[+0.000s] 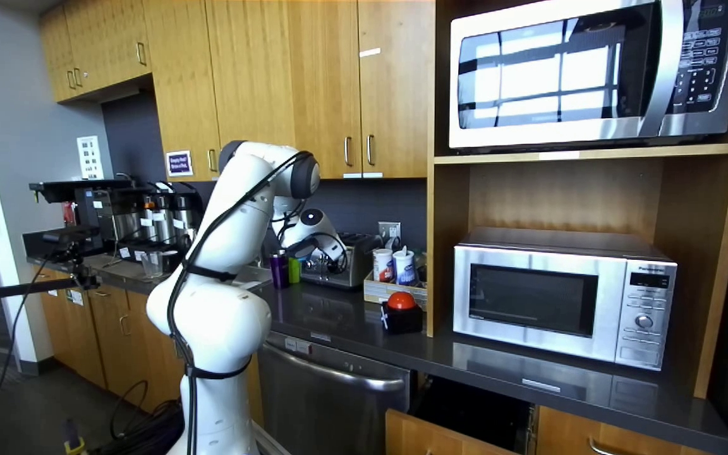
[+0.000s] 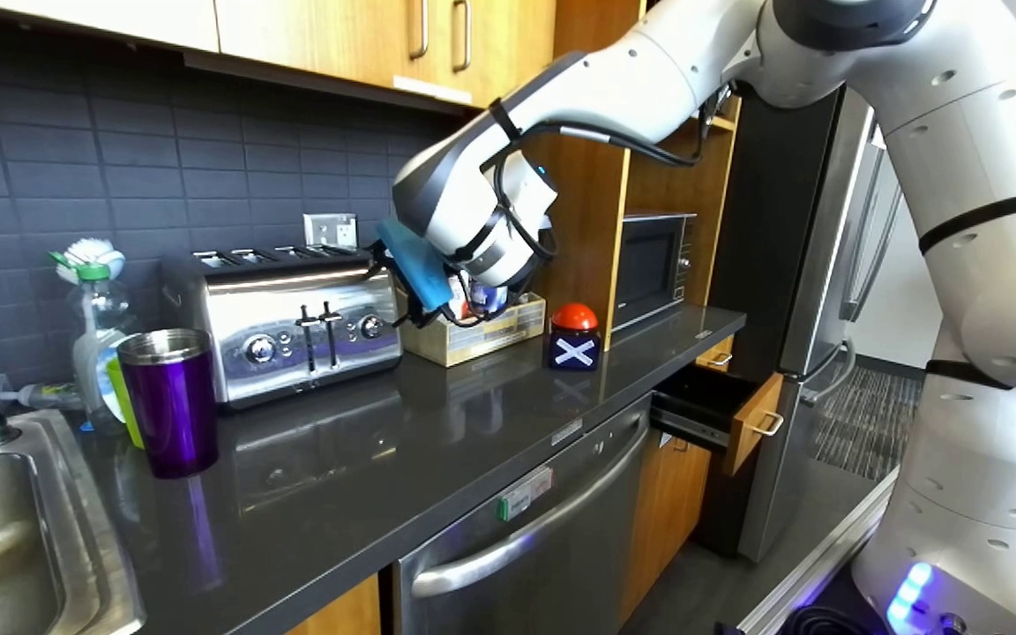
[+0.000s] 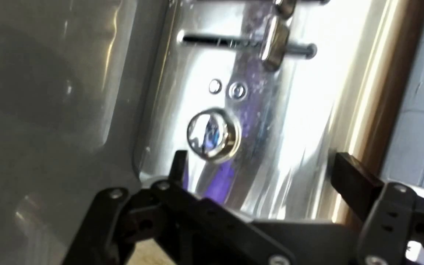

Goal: Turn the circular knob on the silver toaster a little to the right

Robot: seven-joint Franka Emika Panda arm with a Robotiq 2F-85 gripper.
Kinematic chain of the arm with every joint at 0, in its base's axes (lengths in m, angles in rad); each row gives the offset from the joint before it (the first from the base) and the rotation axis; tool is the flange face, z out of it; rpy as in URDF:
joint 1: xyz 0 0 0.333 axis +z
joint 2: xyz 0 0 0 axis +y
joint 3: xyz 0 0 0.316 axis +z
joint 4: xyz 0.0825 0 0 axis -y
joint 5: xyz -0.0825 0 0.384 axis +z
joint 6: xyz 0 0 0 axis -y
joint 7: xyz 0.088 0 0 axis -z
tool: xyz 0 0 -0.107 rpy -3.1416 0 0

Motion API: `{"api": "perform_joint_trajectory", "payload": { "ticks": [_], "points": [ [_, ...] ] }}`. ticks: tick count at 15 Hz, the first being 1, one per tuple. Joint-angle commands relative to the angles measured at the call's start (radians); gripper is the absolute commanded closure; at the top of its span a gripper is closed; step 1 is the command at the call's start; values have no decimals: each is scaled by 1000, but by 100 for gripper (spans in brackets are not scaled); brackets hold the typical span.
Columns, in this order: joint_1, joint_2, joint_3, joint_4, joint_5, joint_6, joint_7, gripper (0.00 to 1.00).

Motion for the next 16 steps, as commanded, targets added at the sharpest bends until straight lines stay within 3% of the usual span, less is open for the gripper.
{"api": "perform_joint_trajectory", "payload": {
  "ticks": [1,6,12,16],
  "points": [
    [29,-24,18,-38,-59,-2,126,0],
    [149,-66,-68,-130,97,-3,143,0],
    [290,-101,-225,-178,34,-3,209,0],
    [324,-95,-277,-163,-35,-3,235,0]
  ]
}}
